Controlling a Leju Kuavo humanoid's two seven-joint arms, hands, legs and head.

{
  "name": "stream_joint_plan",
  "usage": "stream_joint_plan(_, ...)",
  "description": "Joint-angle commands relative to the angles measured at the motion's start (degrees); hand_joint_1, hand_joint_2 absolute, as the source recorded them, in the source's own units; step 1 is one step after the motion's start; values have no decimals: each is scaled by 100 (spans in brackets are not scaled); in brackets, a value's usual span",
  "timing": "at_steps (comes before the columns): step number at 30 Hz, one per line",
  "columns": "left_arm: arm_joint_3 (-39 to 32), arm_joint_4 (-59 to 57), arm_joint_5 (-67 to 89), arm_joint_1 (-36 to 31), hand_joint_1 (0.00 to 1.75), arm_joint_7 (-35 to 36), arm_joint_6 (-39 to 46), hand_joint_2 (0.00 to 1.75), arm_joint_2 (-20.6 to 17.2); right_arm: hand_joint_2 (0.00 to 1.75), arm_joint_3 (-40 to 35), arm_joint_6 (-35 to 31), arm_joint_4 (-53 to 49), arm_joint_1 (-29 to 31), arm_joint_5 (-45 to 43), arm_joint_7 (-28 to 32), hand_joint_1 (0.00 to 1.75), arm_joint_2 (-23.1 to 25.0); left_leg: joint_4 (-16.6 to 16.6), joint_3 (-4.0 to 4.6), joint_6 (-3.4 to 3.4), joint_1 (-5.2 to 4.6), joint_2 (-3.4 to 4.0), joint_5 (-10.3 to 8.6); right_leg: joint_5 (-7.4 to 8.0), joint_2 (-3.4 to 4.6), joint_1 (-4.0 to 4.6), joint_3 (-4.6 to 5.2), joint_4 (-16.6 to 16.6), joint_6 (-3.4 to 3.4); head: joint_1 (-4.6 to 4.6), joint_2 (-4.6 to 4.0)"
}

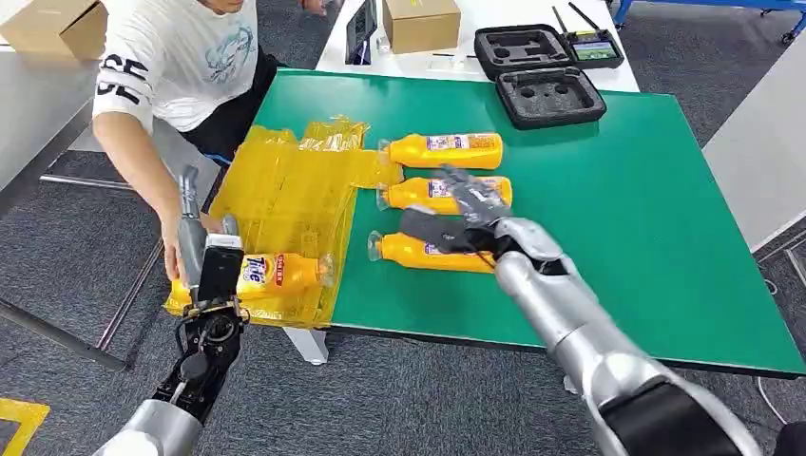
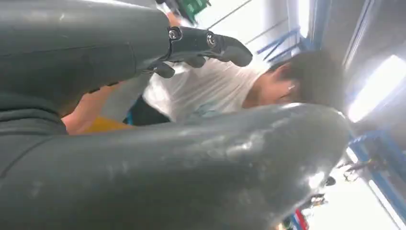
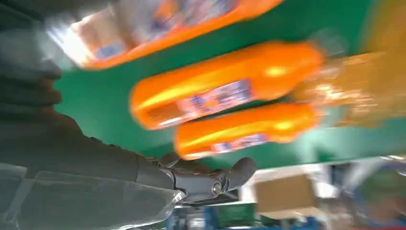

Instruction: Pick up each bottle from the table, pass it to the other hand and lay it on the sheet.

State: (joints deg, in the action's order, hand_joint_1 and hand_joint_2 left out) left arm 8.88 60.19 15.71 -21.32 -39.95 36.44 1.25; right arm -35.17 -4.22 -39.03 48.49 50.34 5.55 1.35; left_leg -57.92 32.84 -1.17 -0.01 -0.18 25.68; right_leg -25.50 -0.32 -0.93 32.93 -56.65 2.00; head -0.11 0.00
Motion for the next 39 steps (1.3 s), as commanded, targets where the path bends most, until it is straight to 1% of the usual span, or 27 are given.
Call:
stream_joint_plan(1, 427, -547, -83, -171, 0, -5, -17, 0, -200, 175, -176, 107, 1185, 713, 23, -20, 0, -181, 0, -8, 7, 4, 0, 3, -3, 2, 6, -9, 1, -9, 0, 0)
stream_joint_plan(6, 444, -575, -132, -187, 0, -5, -83, 0, -203, 175, -232, 182, 1221, 722, 72, -86, 0, -151, -2, -1, 6, 3, -1, 0, 0, 2, 6, 1, -3, -7, -2, 0)
stream_joint_plan(8, 464, -630, -336, -267, 0, -5, -289, 0, -202, 175, -244, 262, 1289, 808, 104, -152, 0, -274, -6, 2, 6, 6, 4, 1, 1, 6, 10, 4, -5, -9, 0, 0)
stream_joint_plan(13, 554, -686, -446, -293, 0, -5, -325, 0, -216, 175, -297, 242, 1363, 892, 208, -199, 0, -386, -5, 5, 3, 1, -8, -3, -2, -7, 5, 5, -6, -5, 0, 0)
stream_joint_plan(18, 644, -795, -551, -337, 0, -5, -454, 0, -226, 175, -361, 506, 1541, 885, 254, -242, 0, -427, -6, 0, 4, 8, -4, 0, -2, -2, 8, -3, -1, -9, 0, 0)
stream_joint_plan(19, 677, -837, -582, -368, 0, -5, -489, 0, -198, 175, -382, 670, 1626, 803, 227, -150, 0, -384, -4, 1, 4, 5, -5, -1, -2, -3, 4, -1, -2, -8, 0, 0)
stream_joint_plan(23, 716, -900, -612, -398, 0, -5, -468, 0, -150, 175, -394, 676, 1758, 597, 177, -16, 0, -278, 2, -8, 6, 10, -9, -3, 0, -8, 9, -12, 7, -11, 0, 0)
stream_joint_plan(26, 731, -907, -625, -371, 0, -5, -466, 0, -141, 175, -389, 795, 1867, 584, 130, 44, 0, -242, 1, -13, 8, 12, 1, -1, 3, 4, 13, -15, 9, -13, 0, 0)
stream_joint_plan(27, 734, -906, -620, -368, 0, -5, -462, 0, -146, 175, -390, 795, 1872, 581, 131, 44, 0, -246, 1, -3, 2, 3, -3, -3, 0, -1, 4, -3, 2, -5, 0, 0)
stream_joint_plan(29, 734, -915, -641, -356, 0, -5, -462, 0, -139, 175, -377, 826, 1936, 550, 106, 46, 0, -233, 0, -6, 7, 10, -5, -4, 2, -2, 12, -9, 6, -12, 0, 0)
stream_joint_plan(34, 756, -889, -664, -357, 0, -5, -433, 0, -154, 175, -367, 787, 2017, 469, 77, 80, 0, -229, 0, -3, 3, 7, -5, -2, -1, -4, 10, -5, 4, -7, 0, 0)
stream_joint_plan(39, 752, -803, -708, -295, 0, -5, -402, 0, -198, 175, -329, 764, 2000, 550, 14, 139, 0, -122, -4, -3, 6, 8, 6, 1, 0, 9, 10, -1, -1, -11, -2, 0)
